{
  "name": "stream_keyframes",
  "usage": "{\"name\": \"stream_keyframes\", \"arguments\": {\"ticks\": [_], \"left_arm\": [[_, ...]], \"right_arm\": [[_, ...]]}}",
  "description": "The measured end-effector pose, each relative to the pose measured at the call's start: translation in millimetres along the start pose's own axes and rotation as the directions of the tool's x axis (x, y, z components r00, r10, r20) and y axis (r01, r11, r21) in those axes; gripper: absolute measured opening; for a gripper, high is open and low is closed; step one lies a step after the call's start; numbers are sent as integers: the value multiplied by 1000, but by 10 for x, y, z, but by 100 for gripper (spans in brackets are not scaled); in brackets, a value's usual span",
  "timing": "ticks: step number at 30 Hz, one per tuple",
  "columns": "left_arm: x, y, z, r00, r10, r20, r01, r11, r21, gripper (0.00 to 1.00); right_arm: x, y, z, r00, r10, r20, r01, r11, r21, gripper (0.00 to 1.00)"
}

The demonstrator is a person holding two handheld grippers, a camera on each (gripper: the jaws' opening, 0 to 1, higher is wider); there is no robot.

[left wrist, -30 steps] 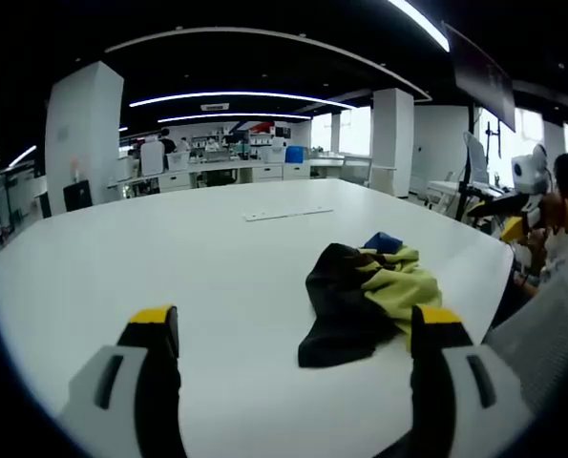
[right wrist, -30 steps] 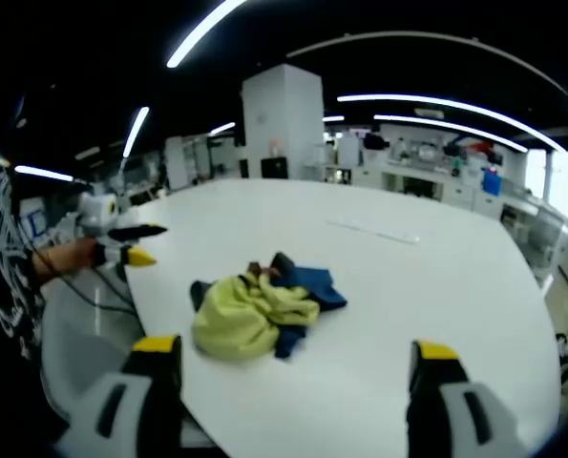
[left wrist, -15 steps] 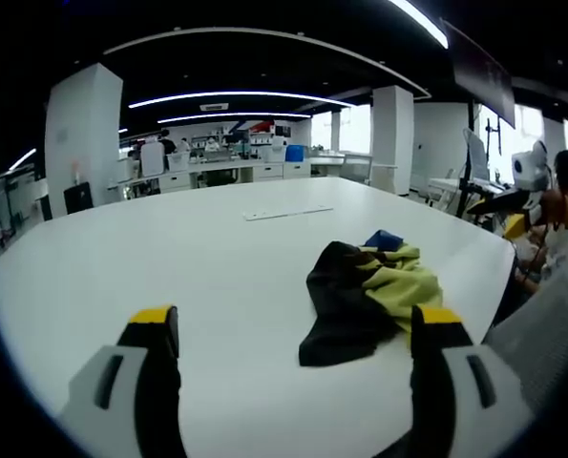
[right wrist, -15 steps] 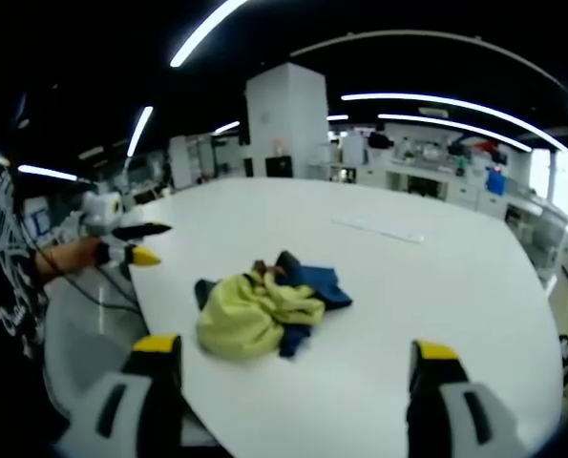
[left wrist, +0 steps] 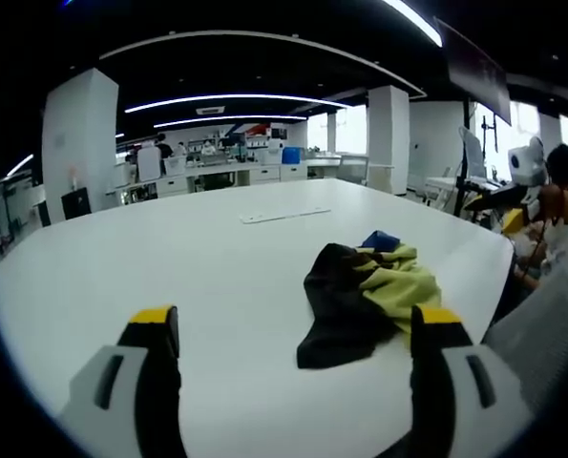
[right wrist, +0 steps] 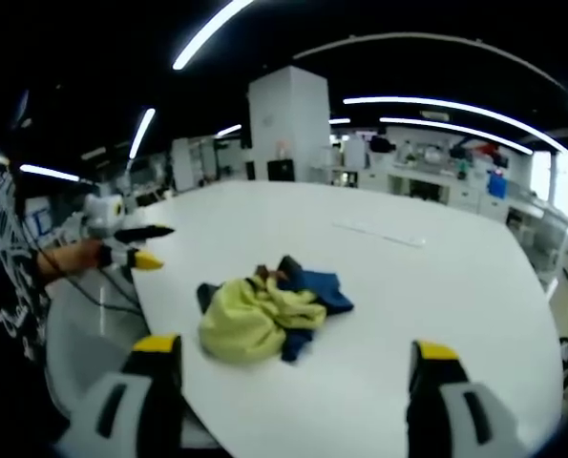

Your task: Fold the garment on the visible template until the final outline fits inside the template.

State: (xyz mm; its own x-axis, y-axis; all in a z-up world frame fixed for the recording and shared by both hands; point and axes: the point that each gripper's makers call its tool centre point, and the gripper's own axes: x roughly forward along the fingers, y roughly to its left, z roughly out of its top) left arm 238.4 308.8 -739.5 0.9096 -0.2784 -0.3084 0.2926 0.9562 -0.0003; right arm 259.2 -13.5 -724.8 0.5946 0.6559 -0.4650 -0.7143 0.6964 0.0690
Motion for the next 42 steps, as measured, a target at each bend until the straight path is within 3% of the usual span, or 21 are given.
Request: {"name": "stream_keyframes", "arguments": {"ticks": [15,30,38,42], "left_arm": [[-18,-4,31,1000,-3,11,3,1000,5,99],[-185,-6,228,1000,-25,12,25,999,22,97],[-145,-102,361,995,-102,-3,102,993,50,89],[-31,-154,398,990,-138,-17,139,987,86,84]], "right_arm": [[-62,-2,39,1000,-7,11,7,1000,-17,99],[-73,85,222,996,27,79,-24,999,-45,99],[-44,113,292,994,41,97,-38,999,-39,89],[26,68,329,995,45,94,-40,998,-56,78]]}}
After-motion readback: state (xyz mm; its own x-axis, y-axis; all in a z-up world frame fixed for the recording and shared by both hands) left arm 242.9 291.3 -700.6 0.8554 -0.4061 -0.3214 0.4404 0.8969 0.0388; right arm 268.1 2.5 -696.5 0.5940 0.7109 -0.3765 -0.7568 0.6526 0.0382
